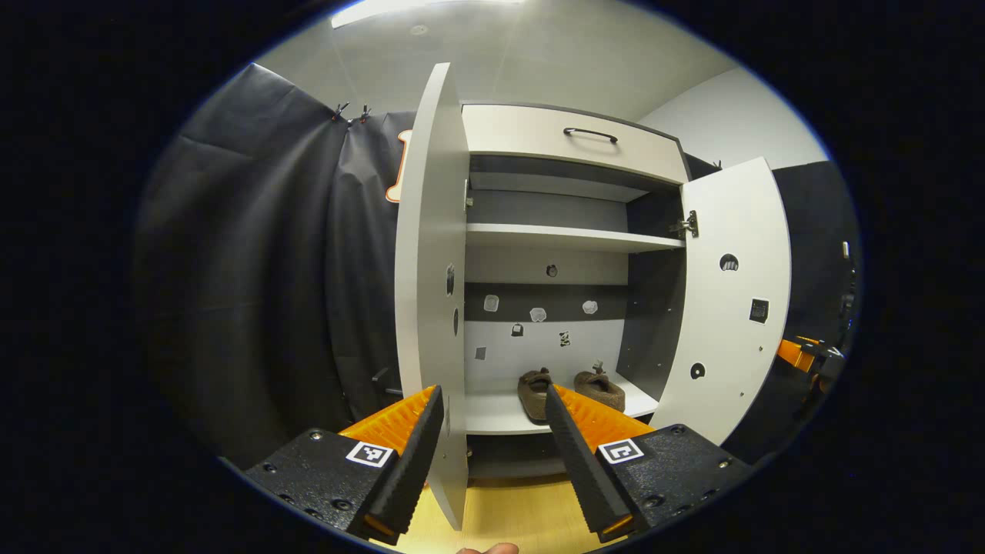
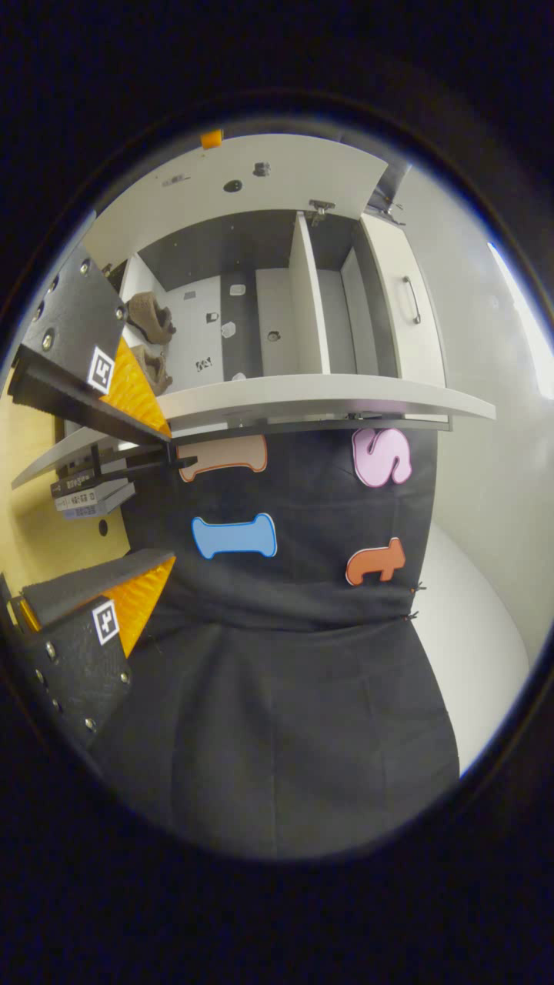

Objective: Grab one shoe with the right hand and put it into the shoe cabinet, grab the other shoe with the left hand and put it into the shoe cabinet; then close the right door with the right hand and the left door with the left hand.

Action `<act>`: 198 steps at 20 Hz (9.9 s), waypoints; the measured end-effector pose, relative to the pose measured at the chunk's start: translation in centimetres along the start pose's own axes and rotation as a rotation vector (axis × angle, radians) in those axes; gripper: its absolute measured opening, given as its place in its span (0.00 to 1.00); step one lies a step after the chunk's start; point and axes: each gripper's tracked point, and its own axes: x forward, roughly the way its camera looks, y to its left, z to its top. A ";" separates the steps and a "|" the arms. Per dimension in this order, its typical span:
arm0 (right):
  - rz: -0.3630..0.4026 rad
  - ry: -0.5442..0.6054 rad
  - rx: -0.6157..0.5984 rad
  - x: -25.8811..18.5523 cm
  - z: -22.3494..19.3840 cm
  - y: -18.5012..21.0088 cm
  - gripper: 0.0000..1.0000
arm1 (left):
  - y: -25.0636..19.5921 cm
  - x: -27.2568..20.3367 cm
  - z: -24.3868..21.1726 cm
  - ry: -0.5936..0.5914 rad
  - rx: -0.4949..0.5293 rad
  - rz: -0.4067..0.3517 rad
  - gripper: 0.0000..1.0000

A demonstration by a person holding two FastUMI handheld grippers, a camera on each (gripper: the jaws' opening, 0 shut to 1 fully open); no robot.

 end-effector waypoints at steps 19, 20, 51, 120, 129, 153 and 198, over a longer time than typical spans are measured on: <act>0.317 0.011 0.014 -0.7 1.5 10.1 0.92 | 0.0 -1.5 -0.1 0.000 -0.035 0.050 0.82; 0.335 0.018 0.008 -0.9 1.6 10.5 0.92 | -0.1 -1.5 -0.1 0.003 -0.038 0.053 0.82; 0.701 0.137 0.067 -1.2 -0.9 28.1 0.91 | 9.8 -1.9 -3.9 0.050 -0.096 0.244 0.82; 0.271 0.094 0.088 -0.9 1.1 11.9 0.91 | -9.8 13.9 -7.5 0.126 -0.068 -0.366 0.84; 0.166 0.071 0.104 -1.3 1.1 7.2 0.86 | -11.6 16.5 -7.4 0.125 -0.080 -0.385 0.82; 0.120 0.083 0.116 0.6 0.1 3.9 0.91 | -13.3 18.7 -8.0 0.124 -0.070 -0.344 0.84; 0.362 -0.021 -0.043 -2.2 1.9 18.7 0.86 | -1.7 -1.3 -1.1 -0.030 0.030 -0.005 0.80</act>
